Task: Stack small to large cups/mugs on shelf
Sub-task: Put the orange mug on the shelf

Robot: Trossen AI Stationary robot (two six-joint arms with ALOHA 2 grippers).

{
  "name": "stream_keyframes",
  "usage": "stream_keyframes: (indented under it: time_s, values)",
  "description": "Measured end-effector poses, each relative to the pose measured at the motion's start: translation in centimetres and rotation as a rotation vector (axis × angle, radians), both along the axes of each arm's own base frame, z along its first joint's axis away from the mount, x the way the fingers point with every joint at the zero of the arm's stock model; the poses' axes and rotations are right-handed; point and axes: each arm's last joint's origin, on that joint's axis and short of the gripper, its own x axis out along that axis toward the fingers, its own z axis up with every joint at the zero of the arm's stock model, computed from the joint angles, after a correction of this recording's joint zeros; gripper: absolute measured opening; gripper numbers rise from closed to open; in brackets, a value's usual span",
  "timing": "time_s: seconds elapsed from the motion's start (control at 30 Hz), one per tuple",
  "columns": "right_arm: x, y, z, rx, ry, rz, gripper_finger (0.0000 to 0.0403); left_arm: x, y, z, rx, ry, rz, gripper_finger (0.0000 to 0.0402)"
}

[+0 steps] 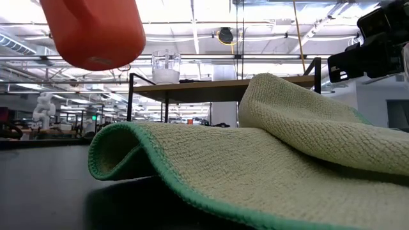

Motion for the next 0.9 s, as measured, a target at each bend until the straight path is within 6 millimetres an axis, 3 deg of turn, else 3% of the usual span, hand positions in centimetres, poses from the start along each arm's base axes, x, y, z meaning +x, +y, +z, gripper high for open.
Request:
stream_keyframes:
  time_s: [0.13,0.33,0.57,0.9]
  values:
    - [0.0,0.0,0.0,0.001,0.000,0.000,0.0000,-0.1,0.7,0.4,0.026,0.019,0.022,0.0000]
    - [0.0,0.0,0.0,0.006,0.003,-0.001,0.0000,-0.3,1.0,2.6,0.029,-0.011,0.023,0.0000]
    - [0.0,0.0,-0.1,0.002,0.008,0.000,0.0000,-2.1,1.6,4.8,0.070,-0.100,0.034,0.0000]
    - [0.0,0.0,0.0,0.000,0.005,0.000,0.0000,-4.2,4.6,6.8,0.055,-0.150,0.118,0.0000]
